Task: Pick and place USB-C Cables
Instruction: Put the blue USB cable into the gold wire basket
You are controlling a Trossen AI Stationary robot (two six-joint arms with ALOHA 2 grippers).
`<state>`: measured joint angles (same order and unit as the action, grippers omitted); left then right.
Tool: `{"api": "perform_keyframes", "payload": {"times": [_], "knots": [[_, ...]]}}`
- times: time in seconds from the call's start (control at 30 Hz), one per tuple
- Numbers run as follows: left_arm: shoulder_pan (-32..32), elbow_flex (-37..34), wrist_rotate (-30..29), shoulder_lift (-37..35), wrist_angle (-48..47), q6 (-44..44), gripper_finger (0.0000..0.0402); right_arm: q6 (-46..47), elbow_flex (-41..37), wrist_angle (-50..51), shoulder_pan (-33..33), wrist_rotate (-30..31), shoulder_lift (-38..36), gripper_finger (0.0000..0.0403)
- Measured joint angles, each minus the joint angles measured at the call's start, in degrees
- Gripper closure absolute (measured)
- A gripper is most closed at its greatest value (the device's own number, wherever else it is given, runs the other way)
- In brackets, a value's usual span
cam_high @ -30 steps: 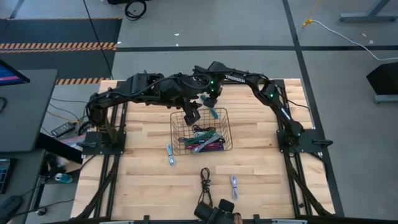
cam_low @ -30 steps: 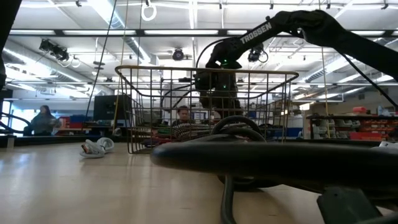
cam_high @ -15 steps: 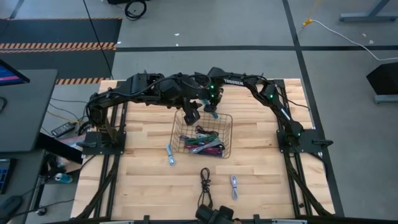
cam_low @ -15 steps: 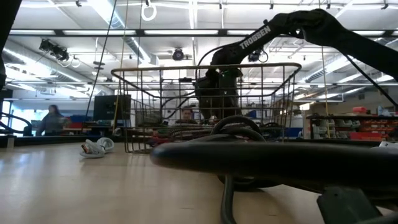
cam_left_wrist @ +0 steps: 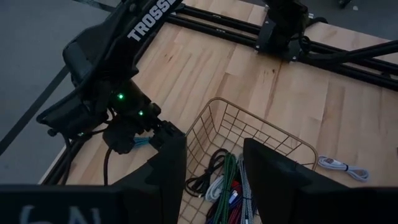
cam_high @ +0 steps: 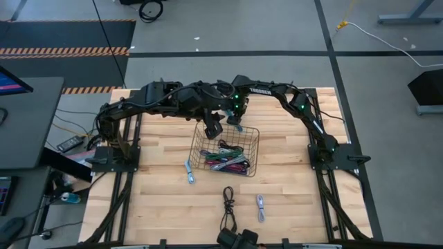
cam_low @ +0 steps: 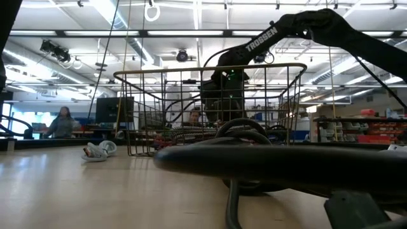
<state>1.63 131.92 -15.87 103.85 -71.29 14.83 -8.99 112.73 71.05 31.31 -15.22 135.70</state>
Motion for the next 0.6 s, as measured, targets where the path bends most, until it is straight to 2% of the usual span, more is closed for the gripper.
{"api": "perform_keyframes", "payload": {"times": [0.1, 0.17, 0.43, 0.5, 0.6], "knots": [[0.0, 0.0, 0.01, 0.0, 0.0, 0.0, 0.0237, 0.07, -0.02, -0.3, 0.0, 0.04, 0.0, 0.016], [0.0, 0.0, 0.01, 0.0, 0.0, 0.0, 0.0237, 0.07, -0.02, -0.55, 0.02, 0.1, 0.01, 0.0193], [0.0, 0.0, -0.01, 0.0, 0.0, 0.0, 0.0237, 1.34, -0.01, -2.4, -0.09, -0.87, 0.16, 0.0373], [0.0, 0.0, -0.01, 0.0, 0.0, 0.0, 0.0237, 1.31, 0.0, -2.64, -0.09, -0.89, 0.15, 0.0388], [0.0, 0.0, -0.01, 0.0, 0.0, 0.0, 0.0237, 1.11, 0.0, -2.86, -0.09, -0.87, 0.15, 0.0387]]}}
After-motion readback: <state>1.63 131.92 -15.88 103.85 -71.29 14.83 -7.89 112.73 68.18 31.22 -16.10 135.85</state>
